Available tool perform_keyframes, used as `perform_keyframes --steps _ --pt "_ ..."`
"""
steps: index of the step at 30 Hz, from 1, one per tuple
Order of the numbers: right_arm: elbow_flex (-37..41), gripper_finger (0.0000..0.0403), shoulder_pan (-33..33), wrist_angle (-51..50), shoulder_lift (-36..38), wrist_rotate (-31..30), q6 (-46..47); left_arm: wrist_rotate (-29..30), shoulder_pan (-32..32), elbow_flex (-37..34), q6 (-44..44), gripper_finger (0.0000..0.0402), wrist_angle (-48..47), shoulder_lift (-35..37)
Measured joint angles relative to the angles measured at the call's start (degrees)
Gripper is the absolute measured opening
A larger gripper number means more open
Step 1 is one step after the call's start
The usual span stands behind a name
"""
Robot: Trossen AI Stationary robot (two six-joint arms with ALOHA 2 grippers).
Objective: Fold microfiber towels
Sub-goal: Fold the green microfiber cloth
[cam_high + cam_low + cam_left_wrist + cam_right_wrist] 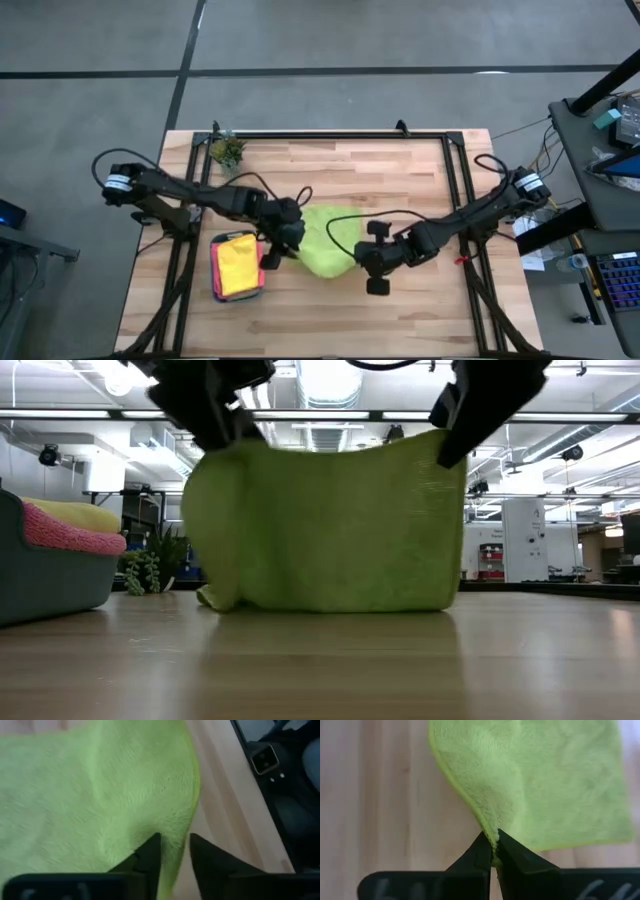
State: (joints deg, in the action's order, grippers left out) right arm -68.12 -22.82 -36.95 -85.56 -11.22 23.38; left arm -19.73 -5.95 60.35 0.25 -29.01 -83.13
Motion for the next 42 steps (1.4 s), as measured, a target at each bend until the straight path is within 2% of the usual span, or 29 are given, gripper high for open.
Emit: perform_keyframes --steps 6,10,12,18,22,24,27,34,38,42 --pt "1.87 0.0015 -0.93 1.56 -0.02 4.57 4.14 -0.28 -2.15 -2.2 -1.32 0.018 -0.31 -0.02" --pt "2.04 0.0044 -0.8 1.15 -0.01 6.72 5.81 0.29 -1.85 -2.16 3.26 0.0223 -1.08 0.63" --pt "1.94 0.0062 -0.8 0.68 0.18 6.75 6.23 1.64 -1.51 -2.16 5.75 0.023 -1.32 0.79" --pt "1.01 0.0116 -0.8 -3.29 1.5 6.38 6.18 11.06 0.73 -2.78 7.67 0.0233 -1.49 0.12" --pt "2.03 0.0134 -0.78 -3.45 2.21 -2.41 4.72 13.12 2.38 -2.84 8.2 0.0233 -1.45 -1.22" --pt "3.25 0.013 -0.25 -2.99 1.98 -6.06 3.49 13.29 3.07 -2.88 9.26 0.0233 -1.14 -2.34" --pt "6.7 0.0106 1.84 1.7 1.32 -8.13 2.64 13.32 3.88 -2.92 9.65 0.0233 -0.78 -3.8" --pt "17.4 0.0018 10.59 26.13 -1.16 -8.31 -1.77 14.21 4.62 -2.92 12.02 0.0233 0.06 -5.92" --pt "21.62 0.001 15.51 36.58 -2.99 -8.16 -4.46 14.28 4.78 -2.92 12.2 0.0233 -0.12 -5.92" --pt "22.8 0.0009 19.67 38.59 -5.25 -7.9 -4.48 14.39 4.85 -2.99 12.66 0.0233 -0.27 -5.92"
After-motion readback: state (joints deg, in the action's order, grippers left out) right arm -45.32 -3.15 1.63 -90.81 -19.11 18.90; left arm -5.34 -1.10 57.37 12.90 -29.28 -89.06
